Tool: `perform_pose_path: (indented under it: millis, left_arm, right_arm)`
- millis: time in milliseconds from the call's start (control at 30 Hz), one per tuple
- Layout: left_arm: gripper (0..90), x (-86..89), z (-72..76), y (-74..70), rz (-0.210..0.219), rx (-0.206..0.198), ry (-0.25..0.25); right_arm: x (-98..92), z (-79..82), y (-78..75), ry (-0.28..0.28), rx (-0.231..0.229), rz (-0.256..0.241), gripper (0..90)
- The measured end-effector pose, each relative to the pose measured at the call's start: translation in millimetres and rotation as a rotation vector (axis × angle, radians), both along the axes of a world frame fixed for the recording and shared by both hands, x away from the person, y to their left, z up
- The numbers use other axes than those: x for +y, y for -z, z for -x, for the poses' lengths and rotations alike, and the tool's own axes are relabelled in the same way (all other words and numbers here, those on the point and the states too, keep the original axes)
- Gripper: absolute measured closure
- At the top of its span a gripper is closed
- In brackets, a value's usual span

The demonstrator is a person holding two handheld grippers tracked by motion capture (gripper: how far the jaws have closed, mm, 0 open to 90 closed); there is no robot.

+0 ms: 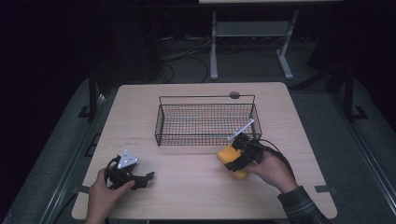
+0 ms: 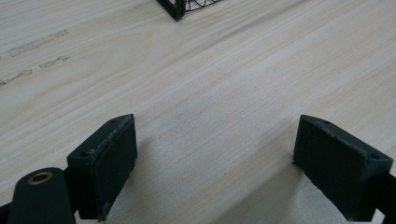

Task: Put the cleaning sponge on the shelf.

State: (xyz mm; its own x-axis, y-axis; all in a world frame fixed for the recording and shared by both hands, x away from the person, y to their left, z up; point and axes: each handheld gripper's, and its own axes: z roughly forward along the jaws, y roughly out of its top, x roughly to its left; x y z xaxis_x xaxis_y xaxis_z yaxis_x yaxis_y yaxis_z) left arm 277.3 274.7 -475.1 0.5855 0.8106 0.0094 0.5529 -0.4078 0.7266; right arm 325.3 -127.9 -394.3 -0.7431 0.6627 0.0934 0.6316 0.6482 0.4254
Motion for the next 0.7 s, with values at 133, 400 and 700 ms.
perform_pose_path:
  millis: [133,400,700]
  left_arm:
    - [12.6,0.1,0.0,-0.1,-0.001,0.001,0.001]
    - [12.6,0.0,0.0,0.0,0.001,0.0,0.0]
    - [12.6,-0.2,0.0,0.1,0.003,0.0,-0.002]
  right_arm:
    - [-1.6,-0.3,-7.4,0.002,-0.003,-0.003,21.1]
    - [-7.5,-3.6,-21.2,0.009,-0.011,-0.022,21.2]
    - [-11.7,-9.4,-36.2,0.019,-0.028,-0.036,21.3]
